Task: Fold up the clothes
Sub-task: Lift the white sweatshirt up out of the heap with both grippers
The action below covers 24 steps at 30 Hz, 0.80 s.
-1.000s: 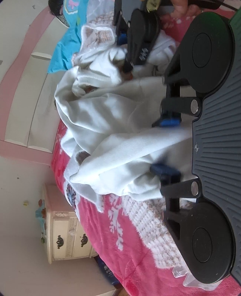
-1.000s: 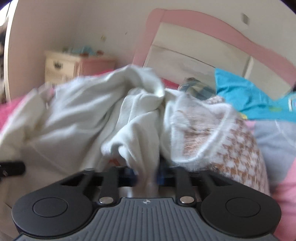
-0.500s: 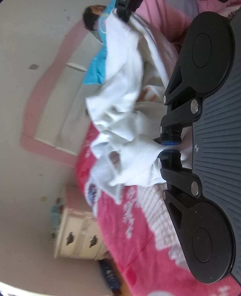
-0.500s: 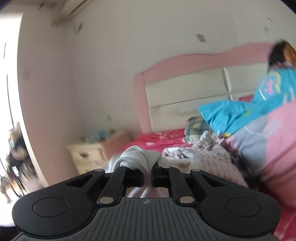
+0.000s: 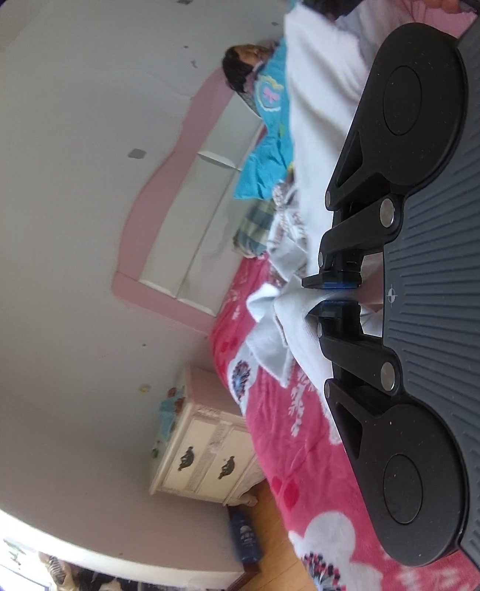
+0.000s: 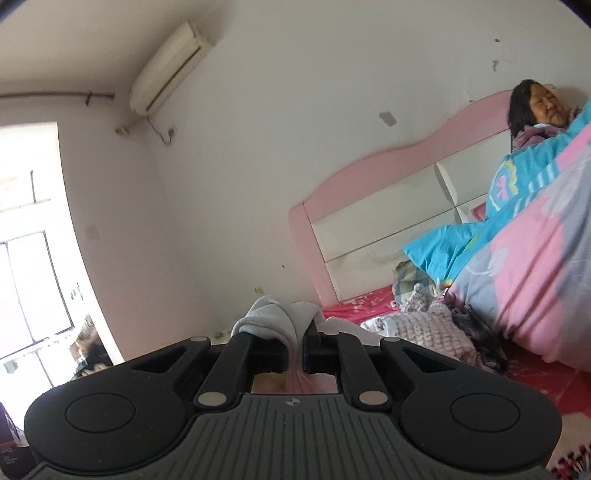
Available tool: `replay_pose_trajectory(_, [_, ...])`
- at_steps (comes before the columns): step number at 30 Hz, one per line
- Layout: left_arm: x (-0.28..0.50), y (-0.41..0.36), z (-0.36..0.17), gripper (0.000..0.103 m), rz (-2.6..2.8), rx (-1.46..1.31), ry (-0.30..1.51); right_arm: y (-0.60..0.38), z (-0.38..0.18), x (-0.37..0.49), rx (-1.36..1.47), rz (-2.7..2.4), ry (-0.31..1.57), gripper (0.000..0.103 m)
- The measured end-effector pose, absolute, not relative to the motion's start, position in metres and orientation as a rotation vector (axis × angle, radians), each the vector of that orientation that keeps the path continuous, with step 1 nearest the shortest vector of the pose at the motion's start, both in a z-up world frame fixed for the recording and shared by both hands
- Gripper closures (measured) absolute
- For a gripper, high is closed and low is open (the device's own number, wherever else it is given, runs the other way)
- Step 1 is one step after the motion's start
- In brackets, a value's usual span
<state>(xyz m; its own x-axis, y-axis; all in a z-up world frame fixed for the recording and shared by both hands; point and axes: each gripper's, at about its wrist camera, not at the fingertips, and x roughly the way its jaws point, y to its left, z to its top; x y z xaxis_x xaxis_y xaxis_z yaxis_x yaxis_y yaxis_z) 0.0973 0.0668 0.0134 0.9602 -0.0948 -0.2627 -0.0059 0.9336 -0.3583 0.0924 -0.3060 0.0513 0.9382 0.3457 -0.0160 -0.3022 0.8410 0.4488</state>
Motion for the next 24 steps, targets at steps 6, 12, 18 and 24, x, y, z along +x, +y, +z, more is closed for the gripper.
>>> replay_pose_trajectory(6, [0.052, 0.082, 0.048, 0.099, -0.036, -0.374, 0.192, -0.327, 0.074, 0.026, 0.479, 0.354, 0.055, 0.094])
replay_pose_trajectory(12, [0.011, 0.098, 0.09, 0.099, -0.031, -0.359, 0.097, -0.331, 0.119, -0.054, 0.432, 0.411, -0.048, 0.094])
replay_pose_trajectory(18, [-0.017, 0.112, 0.135, 0.099, -0.034, -0.353, -0.004, -0.335, 0.176, -0.12, 0.426, 0.504, -0.151, 0.094])
replay_pose_trajectory(24, [-0.007, 0.117, 0.153, 0.099, -0.015, -0.354, 0.015, -0.345, 0.176, -0.119, 0.459, 0.447, -0.097, 0.094])
